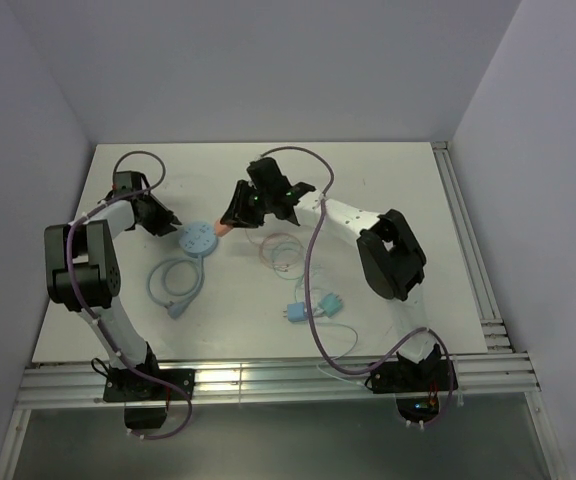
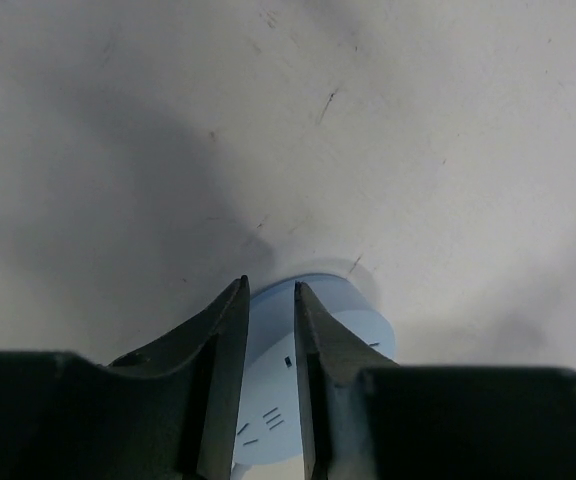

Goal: Insert the plug

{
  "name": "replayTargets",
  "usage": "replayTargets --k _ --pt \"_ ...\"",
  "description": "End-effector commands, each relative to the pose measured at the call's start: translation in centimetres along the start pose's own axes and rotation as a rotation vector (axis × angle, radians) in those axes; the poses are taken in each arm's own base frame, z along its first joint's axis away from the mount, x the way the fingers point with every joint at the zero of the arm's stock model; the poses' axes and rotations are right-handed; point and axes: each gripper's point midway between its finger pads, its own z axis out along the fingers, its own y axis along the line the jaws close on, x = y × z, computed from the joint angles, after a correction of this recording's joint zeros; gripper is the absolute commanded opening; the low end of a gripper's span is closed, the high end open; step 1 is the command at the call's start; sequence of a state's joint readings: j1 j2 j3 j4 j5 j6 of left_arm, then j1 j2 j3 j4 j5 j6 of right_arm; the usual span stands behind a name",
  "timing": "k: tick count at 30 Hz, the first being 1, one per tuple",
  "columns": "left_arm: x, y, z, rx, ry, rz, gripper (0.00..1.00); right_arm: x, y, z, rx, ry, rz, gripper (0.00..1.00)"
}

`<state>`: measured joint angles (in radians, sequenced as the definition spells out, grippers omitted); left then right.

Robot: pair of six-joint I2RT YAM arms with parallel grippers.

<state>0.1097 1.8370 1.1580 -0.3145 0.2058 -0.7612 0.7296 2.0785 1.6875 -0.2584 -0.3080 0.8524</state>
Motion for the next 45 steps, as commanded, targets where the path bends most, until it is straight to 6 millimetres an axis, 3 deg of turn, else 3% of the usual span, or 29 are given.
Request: replayTargets --k 1,6,13,21,25,31,35,38,39,45 --pt "0.2 -1.8 -0.1 0.098 0.017 0.021 0.3 -0.3 -0.2 1.4 0.011 -0.042 0.11 0.0" --pt "2.5 -1.4 0.0 0.141 0.068 -0.022 0.3 -0.5 -0.7 1.4 0.078 -0.086 0.136 0.0" --pt "8.4 -2.0 -0.3 0.174 0.174 -0.067 0.28 -0.1 -1.7 0.9 0.171 -0.101 0.137 0.0" --pt "9.4 -1.4 -3.0 0.202 0.117 -0.059 0.28 0.4 -3.0 -2.0 0.249 -0.153 0.152 0.0" --pt "10.1 -1.1 -3.8 0.213 0.123 -0.038 0.28 -0.3 -3.4 -3.7 0.285 -0.202 0.085 0.0" --pt "11.2 -1.0 -4.9 0.246 0.145 -0.004 0.22 -0.4 -4.7 -6.2 0.346 -0.235 0.012 0.0" --pt "11.6 -0.7 -5.7 0.264 0.136 0.017 0.2 0.8 -6.1 -5.8 0.394 -0.172 -0.03 0.0" --pt "13.3 -0.5 -6.0 0.275 0.164 0.034 0.2 1.2 -6.3 -5.2 0.374 -0.15 -0.077 0.0" --pt "13.5 -0.5 -6.4 0.286 0.164 0.045 0.18 1.5 -5.3 -4.7 0.312 -0.126 -0.107 0.0" --pt "14.1 -0.7 -7.8 0.314 0.117 0.119 0.2 0.2 -3.8 -4.6 0.256 -0.133 -0.332 0.0"
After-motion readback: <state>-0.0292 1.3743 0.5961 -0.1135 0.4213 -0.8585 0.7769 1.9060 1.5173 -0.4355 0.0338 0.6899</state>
